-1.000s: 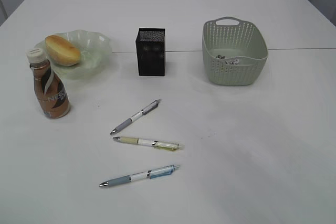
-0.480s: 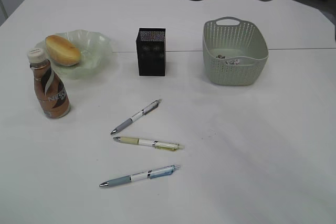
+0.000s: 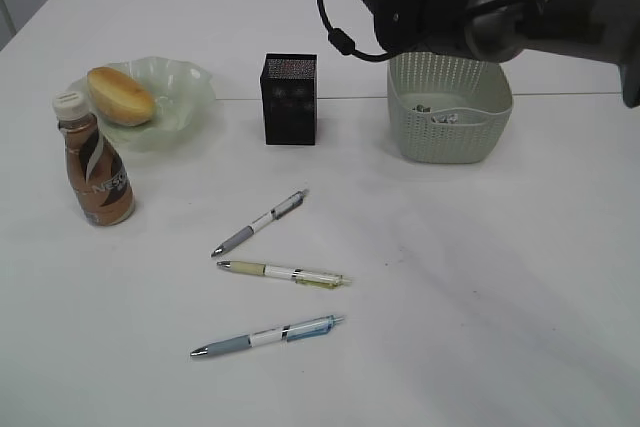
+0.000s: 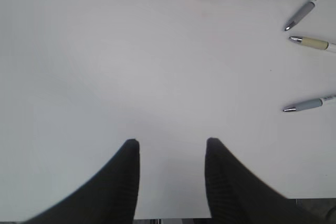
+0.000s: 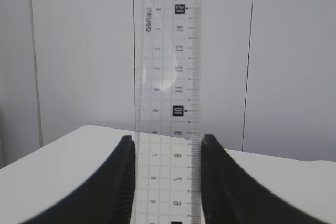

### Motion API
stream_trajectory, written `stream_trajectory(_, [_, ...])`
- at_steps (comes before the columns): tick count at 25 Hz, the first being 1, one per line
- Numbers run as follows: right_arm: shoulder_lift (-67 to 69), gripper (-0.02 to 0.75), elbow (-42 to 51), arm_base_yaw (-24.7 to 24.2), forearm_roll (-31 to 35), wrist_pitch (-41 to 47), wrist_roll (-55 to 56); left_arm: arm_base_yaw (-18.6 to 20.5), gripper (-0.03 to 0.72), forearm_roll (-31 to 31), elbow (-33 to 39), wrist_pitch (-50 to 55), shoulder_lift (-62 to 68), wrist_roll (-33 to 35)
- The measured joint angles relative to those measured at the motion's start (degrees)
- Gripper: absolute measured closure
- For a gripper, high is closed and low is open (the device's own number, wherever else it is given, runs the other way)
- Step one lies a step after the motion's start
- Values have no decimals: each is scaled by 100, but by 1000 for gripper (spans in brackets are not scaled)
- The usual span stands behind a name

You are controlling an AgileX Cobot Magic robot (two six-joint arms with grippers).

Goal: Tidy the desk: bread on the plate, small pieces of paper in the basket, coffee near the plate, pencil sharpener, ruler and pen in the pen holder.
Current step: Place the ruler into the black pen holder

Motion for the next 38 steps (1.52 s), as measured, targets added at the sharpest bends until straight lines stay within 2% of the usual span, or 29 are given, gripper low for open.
stream_trajectory(10, [478, 487, 4, -14, 7, -104, 445, 0, 381, 58, 0, -192, 0, 0])
stream_trajectory(17, [735, 487, 4, -14, -719, -183, 1489, 0, 381, 88, 0, -205, 0, 0])
stream_trajectory(23, [910, 487, 4, -14, -1122, -332, 1724, 0, 381, 88, 0, -205, 0, 0])
stream_trajectory(38, [1431, 488, -663, -14, -1348, -424, 2143, 0, 381, 134, 0, -231, 0, 0])
